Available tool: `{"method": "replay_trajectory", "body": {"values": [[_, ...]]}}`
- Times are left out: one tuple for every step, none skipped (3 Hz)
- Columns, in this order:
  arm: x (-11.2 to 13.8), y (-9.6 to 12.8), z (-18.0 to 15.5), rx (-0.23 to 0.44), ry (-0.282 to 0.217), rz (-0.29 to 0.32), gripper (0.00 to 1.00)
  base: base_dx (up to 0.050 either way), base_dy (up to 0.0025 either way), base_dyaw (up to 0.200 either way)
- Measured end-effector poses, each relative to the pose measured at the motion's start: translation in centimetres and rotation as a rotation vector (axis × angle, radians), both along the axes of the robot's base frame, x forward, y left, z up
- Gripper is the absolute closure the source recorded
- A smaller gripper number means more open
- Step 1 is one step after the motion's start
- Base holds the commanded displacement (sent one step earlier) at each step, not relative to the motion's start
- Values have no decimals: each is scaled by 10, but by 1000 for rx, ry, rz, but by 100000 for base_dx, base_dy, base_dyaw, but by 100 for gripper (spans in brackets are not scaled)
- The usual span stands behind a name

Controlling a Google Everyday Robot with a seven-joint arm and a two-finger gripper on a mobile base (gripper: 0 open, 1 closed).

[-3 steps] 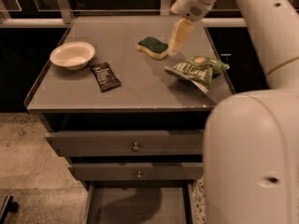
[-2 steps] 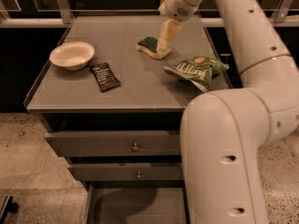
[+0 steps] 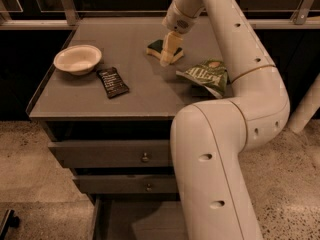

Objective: Place sponge into bottom drawer

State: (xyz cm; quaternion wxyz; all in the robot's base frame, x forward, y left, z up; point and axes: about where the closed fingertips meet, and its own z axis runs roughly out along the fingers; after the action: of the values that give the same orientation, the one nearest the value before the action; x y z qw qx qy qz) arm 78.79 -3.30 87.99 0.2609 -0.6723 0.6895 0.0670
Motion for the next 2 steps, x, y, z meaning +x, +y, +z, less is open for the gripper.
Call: {"method": "replay_trajectory", "body": {"values": [[7, -6, -23, -82, 27, -25, 0, 0, 0, 0], [9, -10, -48, -150, 63, -25, 0, 0, 0, 0]]}}
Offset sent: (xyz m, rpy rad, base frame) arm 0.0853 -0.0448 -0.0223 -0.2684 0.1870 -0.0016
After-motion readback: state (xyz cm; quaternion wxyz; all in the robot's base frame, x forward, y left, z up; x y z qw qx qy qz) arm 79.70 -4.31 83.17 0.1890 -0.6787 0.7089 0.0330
